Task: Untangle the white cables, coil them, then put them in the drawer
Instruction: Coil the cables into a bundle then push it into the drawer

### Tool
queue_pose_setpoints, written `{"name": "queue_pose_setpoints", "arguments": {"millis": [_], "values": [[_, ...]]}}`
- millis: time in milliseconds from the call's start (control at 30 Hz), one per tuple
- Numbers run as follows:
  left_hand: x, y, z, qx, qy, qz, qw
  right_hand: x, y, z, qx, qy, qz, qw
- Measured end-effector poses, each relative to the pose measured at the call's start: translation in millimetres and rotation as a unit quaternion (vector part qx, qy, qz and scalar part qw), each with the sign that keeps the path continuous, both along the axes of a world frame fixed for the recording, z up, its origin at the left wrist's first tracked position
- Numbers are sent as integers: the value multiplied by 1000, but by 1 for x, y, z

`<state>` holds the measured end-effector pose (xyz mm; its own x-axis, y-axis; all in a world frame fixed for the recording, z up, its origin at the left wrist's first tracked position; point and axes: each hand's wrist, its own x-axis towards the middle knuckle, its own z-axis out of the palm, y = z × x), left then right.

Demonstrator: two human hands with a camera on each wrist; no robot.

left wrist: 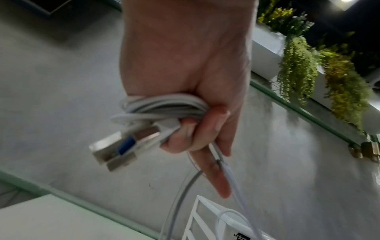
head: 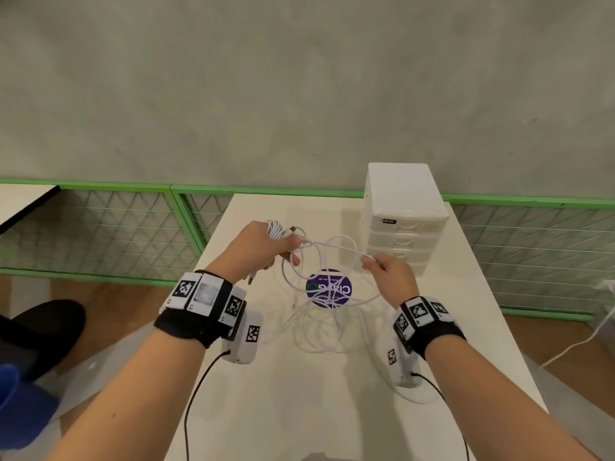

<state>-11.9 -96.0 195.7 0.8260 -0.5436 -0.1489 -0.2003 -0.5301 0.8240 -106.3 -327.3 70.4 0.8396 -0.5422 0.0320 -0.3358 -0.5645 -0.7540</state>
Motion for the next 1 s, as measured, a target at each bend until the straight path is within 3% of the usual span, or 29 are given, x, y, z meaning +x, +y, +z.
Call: {"name": "queue_pose_setpoints", "arguments": {"millis": [100, 233, 367, 700, 867, 1000], "values": [[7, 7, -10, 2, 9, 38, 999, -11, -25, -2, -6, 21, -52, 998], [17, 11, -15, -1, 1, 78, 997, -16, -42, -7, 54, 34, -90, 994], [11, 1, -15, -38, 18, 58, 997, -9, -17, 3, 126, -30, -13, 992], [0, -21, -24, -97, -12, 48, 994, 9, 46, 85, 261, -136, 189, 937], [-5, -31, -22, -159, -52, 67, 984, 11, 56, 91, 246, -145, 215, 934], [13, -21, -14, -249, -26, 168, 953, 4, 33, 66, 162, -82, 149, 972]]}}
